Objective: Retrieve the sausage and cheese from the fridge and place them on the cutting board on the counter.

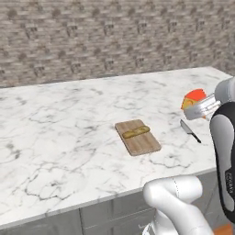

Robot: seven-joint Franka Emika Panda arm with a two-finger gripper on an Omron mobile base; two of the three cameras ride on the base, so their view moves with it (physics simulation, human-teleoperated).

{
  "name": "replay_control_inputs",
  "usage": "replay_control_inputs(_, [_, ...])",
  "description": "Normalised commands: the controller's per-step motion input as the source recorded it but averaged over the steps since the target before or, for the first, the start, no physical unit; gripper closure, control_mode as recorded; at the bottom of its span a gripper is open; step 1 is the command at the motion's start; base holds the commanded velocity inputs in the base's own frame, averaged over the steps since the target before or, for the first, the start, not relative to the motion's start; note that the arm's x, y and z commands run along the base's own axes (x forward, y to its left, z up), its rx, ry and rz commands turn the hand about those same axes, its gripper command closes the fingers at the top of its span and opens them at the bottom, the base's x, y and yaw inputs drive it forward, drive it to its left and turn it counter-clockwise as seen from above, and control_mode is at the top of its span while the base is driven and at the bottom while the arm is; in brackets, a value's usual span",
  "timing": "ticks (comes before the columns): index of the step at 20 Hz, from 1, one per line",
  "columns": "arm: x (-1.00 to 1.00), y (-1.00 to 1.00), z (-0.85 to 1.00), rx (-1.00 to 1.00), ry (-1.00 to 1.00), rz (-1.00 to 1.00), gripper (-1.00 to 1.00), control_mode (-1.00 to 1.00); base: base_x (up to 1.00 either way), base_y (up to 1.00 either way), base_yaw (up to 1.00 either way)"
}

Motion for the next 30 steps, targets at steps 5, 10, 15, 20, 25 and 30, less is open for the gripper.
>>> replay_control_inputs(5, [0.79, 0.02, -0.26, -0.15, 0.31, 0.01, 1.00, -1.00, 0.00, 0.00, 0.00])
replay_control_inputs(10, [0.94, 0.18, -0.37, -0.14, 0.26, 0.12, 1.00, -1.00, 0.00, 0.00, 0.00])
replay_control_inputs(15, [0.99, 0.34, -0.63, -0.10, 0.23, 0.25, 1.00, -1.00, 0.00, 0.00, 0.00])
replay_control_inputs(20, [0.99, 0.11, -0.57, -0.01, 0.04, 0.26, 1.00, -1.00, 0.00, 0.00, 0.00])
replay_control_inputs(25, [1.00, -0.01, -0.64, -0.02, 0.01, 0.22, 1.00, -1.00, 0.00, 0.00, 0.00])
replay_control_inputs(30, [0.99, 0.00, -0.36, 0.00, 0.08, 0.14, 1.00, -1.00, 0.00, 0.00, 0.00])
